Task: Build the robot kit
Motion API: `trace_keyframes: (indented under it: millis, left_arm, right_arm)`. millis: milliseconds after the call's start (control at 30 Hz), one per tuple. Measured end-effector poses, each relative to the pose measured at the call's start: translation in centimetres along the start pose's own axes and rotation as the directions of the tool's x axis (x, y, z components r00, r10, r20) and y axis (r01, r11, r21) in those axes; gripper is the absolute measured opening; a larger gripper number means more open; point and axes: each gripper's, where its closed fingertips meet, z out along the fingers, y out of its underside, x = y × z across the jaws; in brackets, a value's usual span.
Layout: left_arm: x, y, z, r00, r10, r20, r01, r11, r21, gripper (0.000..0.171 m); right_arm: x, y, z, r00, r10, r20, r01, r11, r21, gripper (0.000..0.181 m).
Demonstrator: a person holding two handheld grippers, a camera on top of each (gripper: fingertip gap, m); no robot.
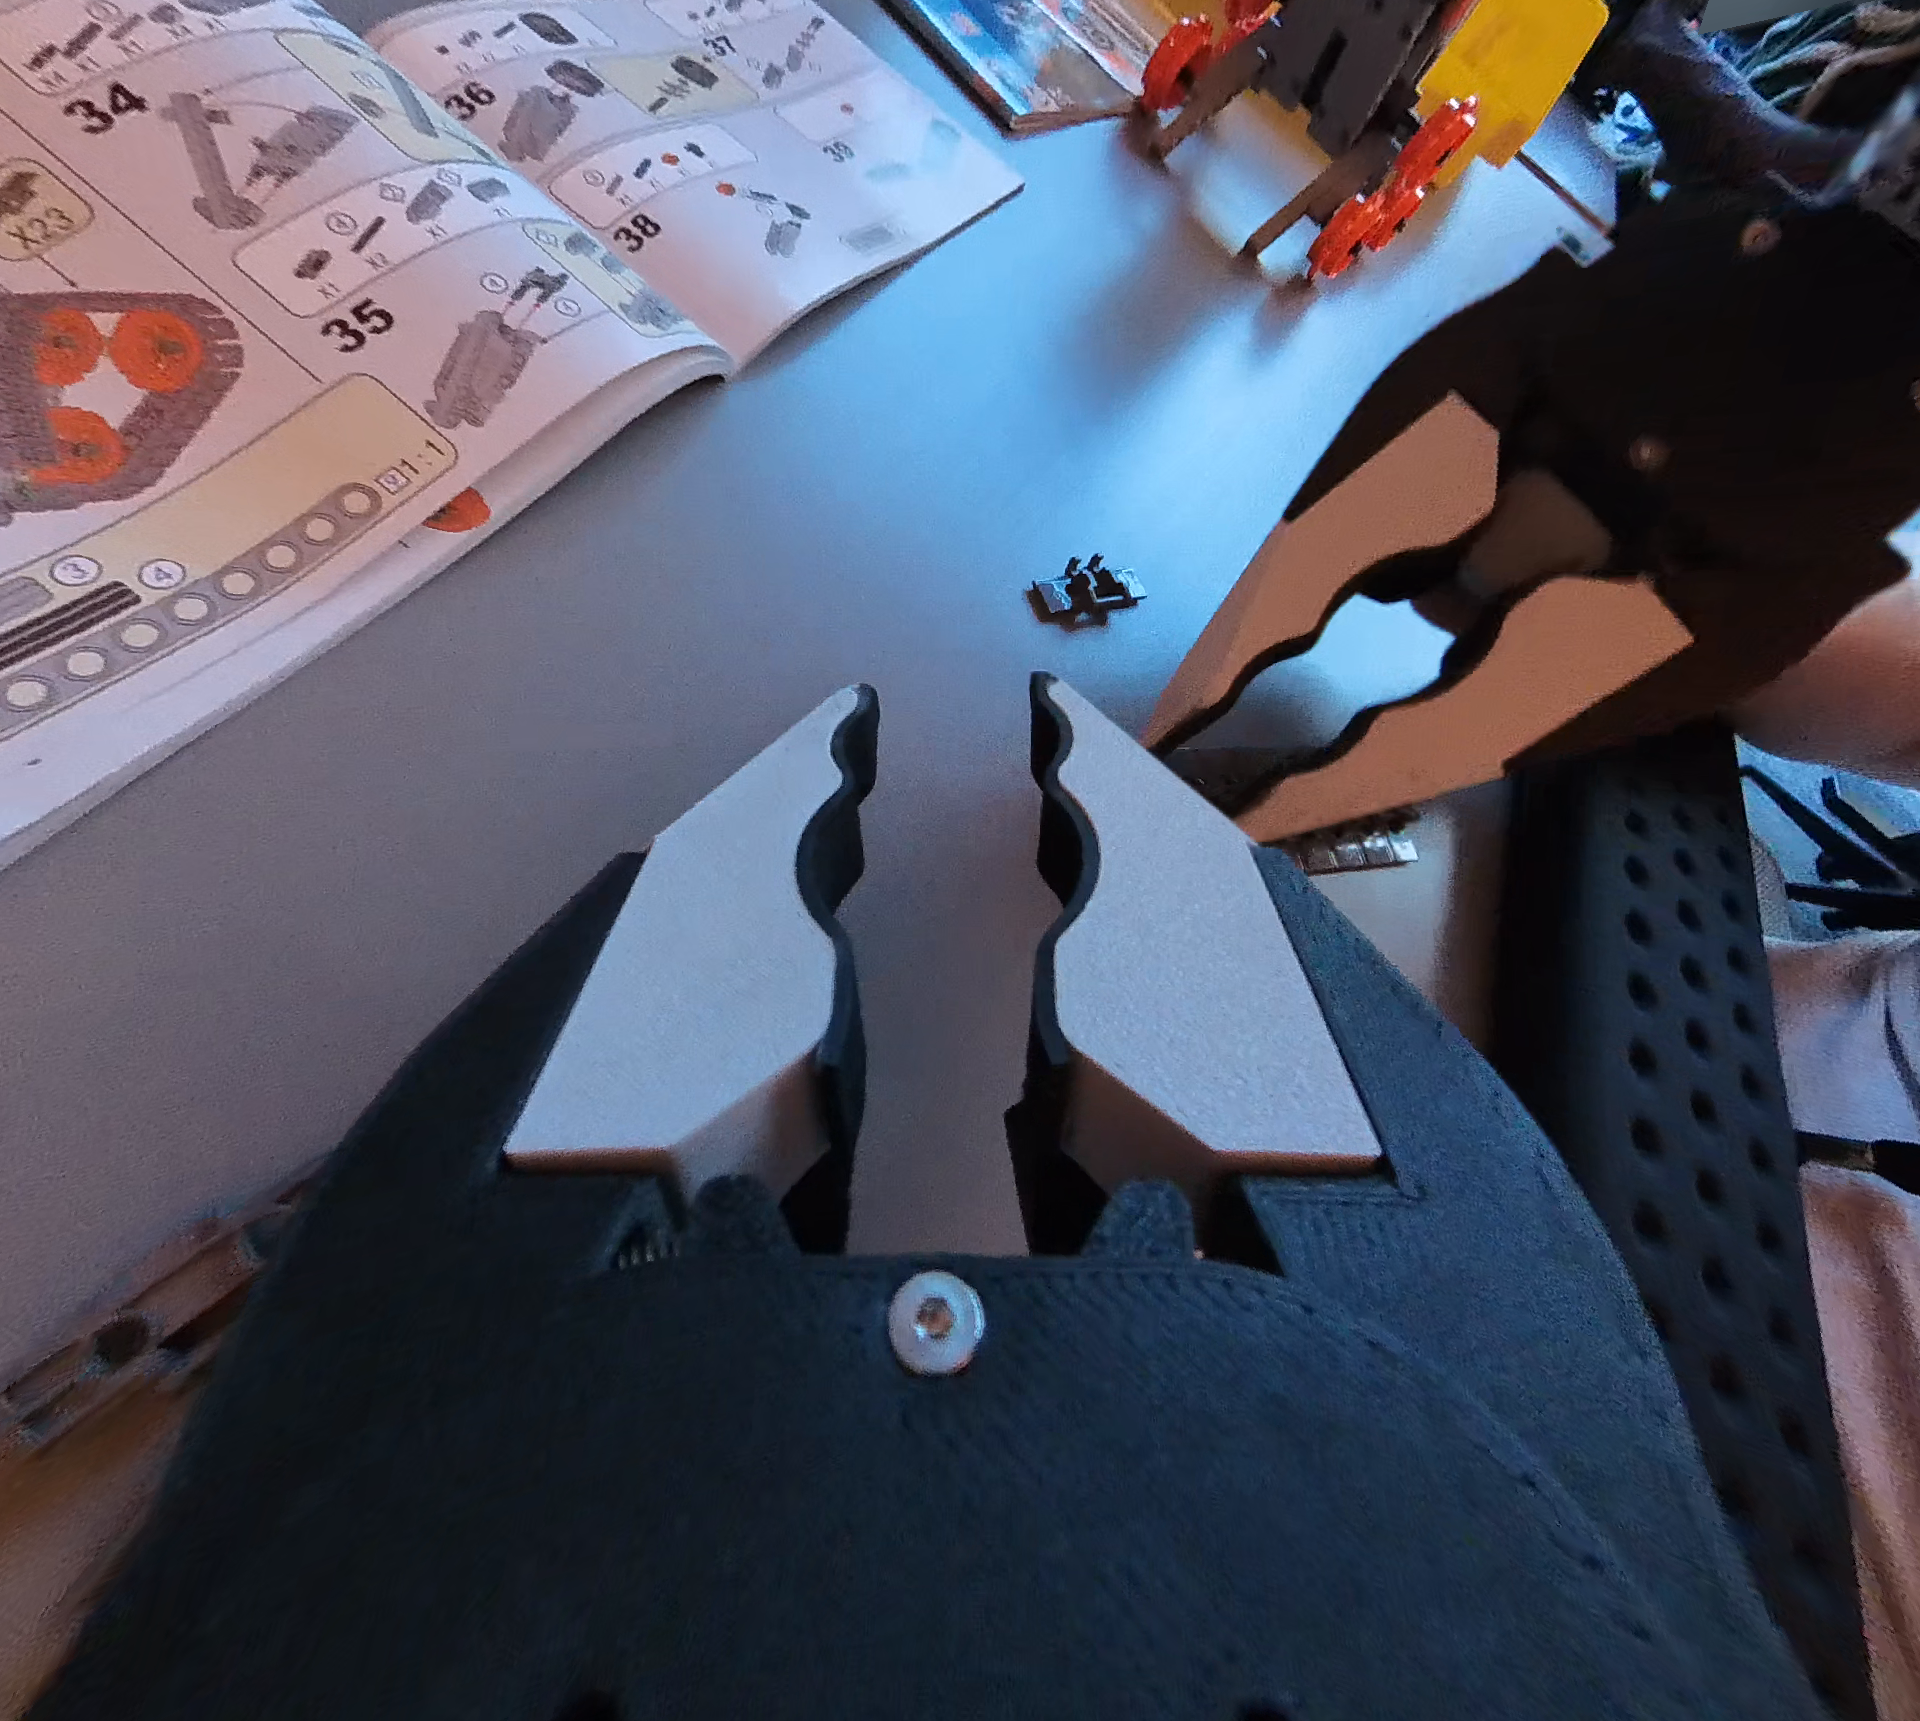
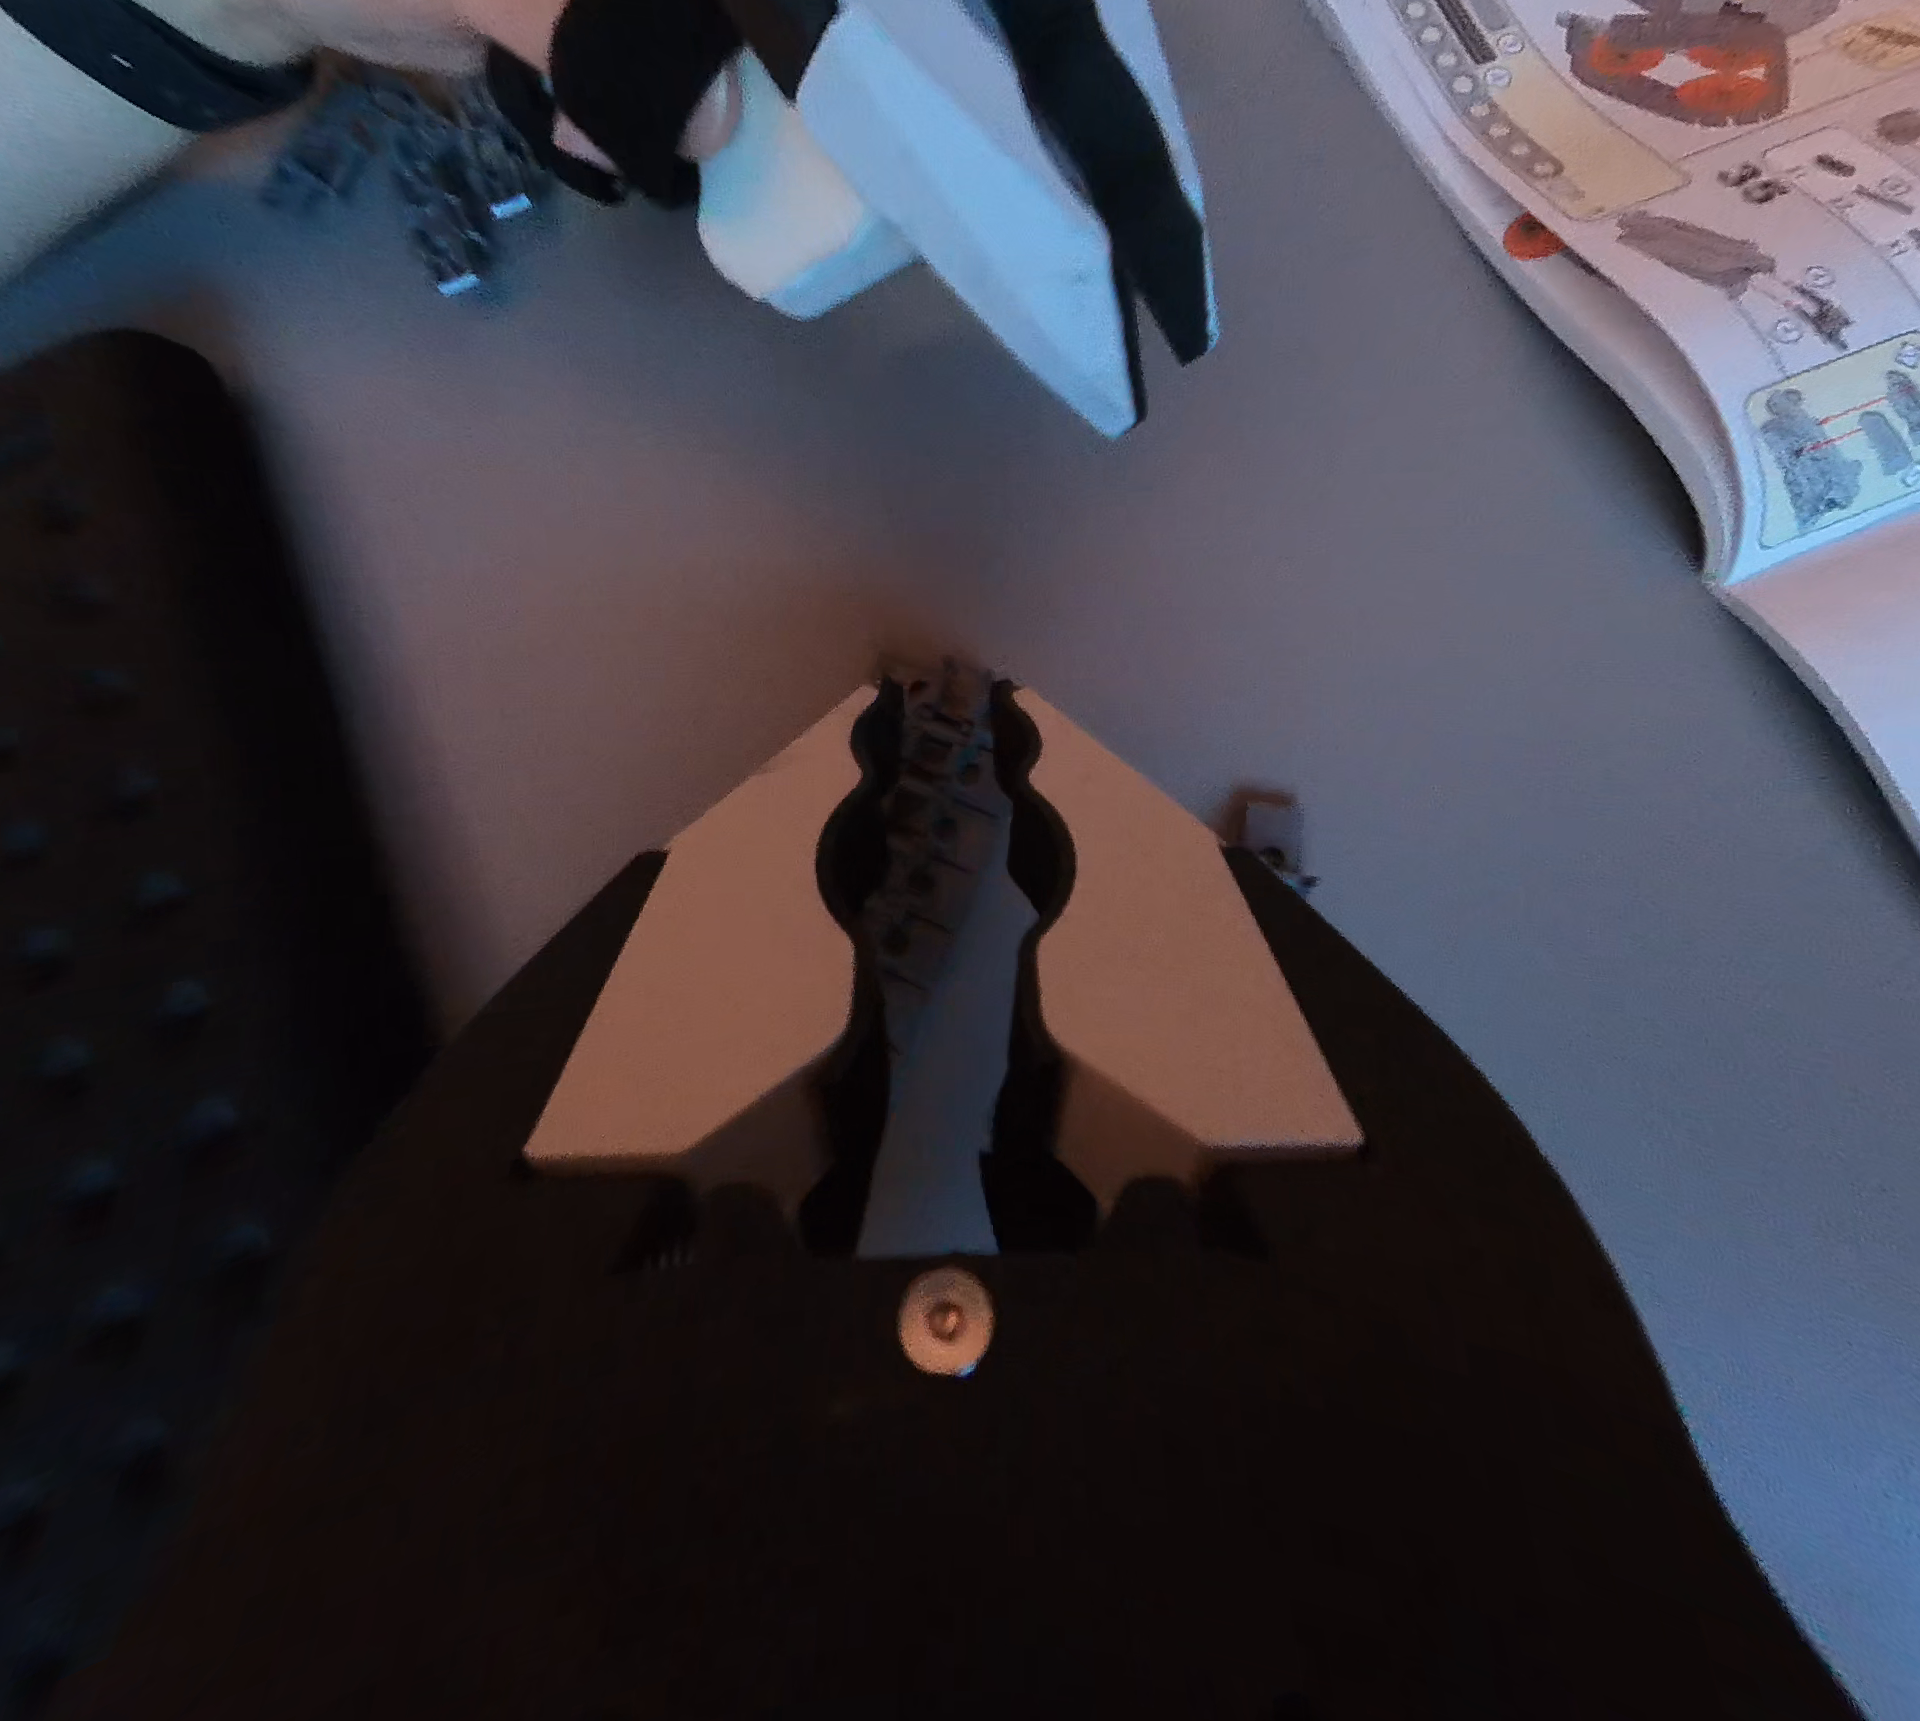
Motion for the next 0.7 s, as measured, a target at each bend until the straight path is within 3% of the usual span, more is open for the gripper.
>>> trace_keyframes:
  millis: [133,267,433,533,700]
  left_arm:
    - [0.3,-0.2,-0.1,1.0,-0.003,-0.003,0.003,1.0,0.007,0.028]
    - [0.7,-0.2,0.0,1.0,-0.001,-0.017,0.001,1.0,0.003,0.028]
    - [1.8,-1.0,-0.1,0.986,-0.088,-0.143,0.097,0.993,0.061,0.033]
    - [3.3,-2.2,-0.7,0.936,-0.185,-0.3,0.224,0.969,0.103,0.042]
    - [4.5,-4.4,-2.0,0.793,-0.331,-0.511,0.457,0.879,0.14,0.068]
  right_arm:
    - [0.0,0.8,0.7,0.998,-0.013,-0.058,0.01,0.998,-0.061,0.022]
    - [-0.1,0.6,0.9,0.993,-0.07,-0.094,0.065,0.996,-0.062,0.014]
    - [0.1,-0.4,-0.1,0.992,-0.067,-0.109,0.073,0.996,0.052,0.013]
    - [0.6,-1.3,-1.6,0.989,-0.039,-0.142,0.063,0.983,0.171,0.013]
    - [1.9,-2.2,-3.3,0.974,-0.026,-0.225,0.089,0.957,0.277,0.013]
